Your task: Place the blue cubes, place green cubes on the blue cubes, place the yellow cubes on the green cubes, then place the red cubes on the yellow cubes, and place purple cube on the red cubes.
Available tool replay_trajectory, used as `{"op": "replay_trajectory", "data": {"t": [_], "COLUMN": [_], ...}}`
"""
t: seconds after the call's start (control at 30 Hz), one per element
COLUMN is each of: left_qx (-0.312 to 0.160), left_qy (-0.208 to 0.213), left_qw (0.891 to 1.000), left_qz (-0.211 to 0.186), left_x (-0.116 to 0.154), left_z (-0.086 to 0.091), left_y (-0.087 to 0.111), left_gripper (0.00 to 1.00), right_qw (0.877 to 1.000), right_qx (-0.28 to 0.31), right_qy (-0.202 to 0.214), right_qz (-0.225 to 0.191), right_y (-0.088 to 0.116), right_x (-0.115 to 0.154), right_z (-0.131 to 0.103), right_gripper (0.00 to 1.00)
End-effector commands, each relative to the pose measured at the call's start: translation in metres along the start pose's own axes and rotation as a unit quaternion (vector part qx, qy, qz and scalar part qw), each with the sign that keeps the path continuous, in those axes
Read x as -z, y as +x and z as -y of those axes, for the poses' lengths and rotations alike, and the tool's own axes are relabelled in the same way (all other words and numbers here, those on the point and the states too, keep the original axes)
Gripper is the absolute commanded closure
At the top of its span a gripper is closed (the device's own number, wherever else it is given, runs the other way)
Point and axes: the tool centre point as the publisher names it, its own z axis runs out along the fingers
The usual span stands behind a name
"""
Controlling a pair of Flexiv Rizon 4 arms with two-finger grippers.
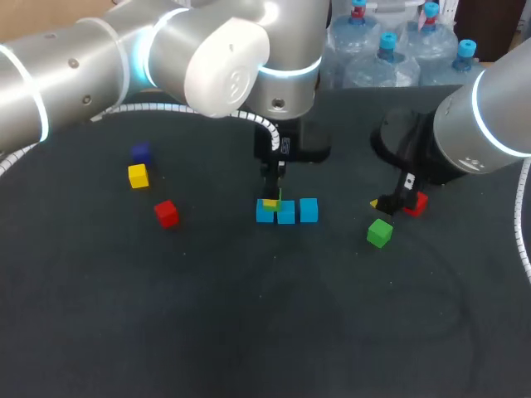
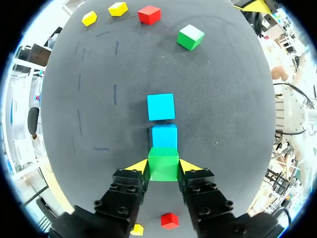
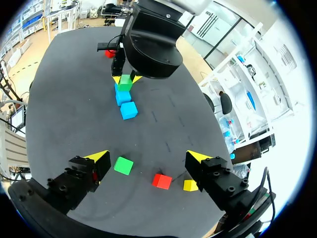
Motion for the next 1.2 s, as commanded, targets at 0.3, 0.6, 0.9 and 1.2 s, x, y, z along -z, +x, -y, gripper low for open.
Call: {"op": "replay_trajectory", "data": {"t": [0.3, 0.6, 0.9, 1.2], "left_qx": [-0.005, -0.006, 0.024, 0.025], "left_qy": [0.007, 0.005, -0.01, -0.014], "left_qw": [1.0, 1.0, 0.999, 1.0], "left_qz": [0.009, 0.021, 0.026, 0.004], "left_x": [-0.002, 0.005, 0.021, 0.029], "left_z": [-0.002, 0.0, 0.005, 0.021], "left_y": [0.0, 0.008, 0.037, 0.067], "left_gripper": [0.0, 0.0, 0.0, 0.0], "right_qw": [1.0, 1.0, 1.0, 1.0], "right_qx": [-0.001, -0.001, -0.001, -0.001], "right_qy": [0.006, 0.006, 0.006, 0.006], "right_qz": [0.002, 0.002, 0.002, 0.002], "right_y": [0.001, 0.001, 0.001, 0.001], "right_x": [0.0, 0.0, 0.0, 0.0], "right_z": [-0.002, -0.002, -0.002, -0.002], "right_gripper": [0.0, 0.0, 0.0, 0.0]}}
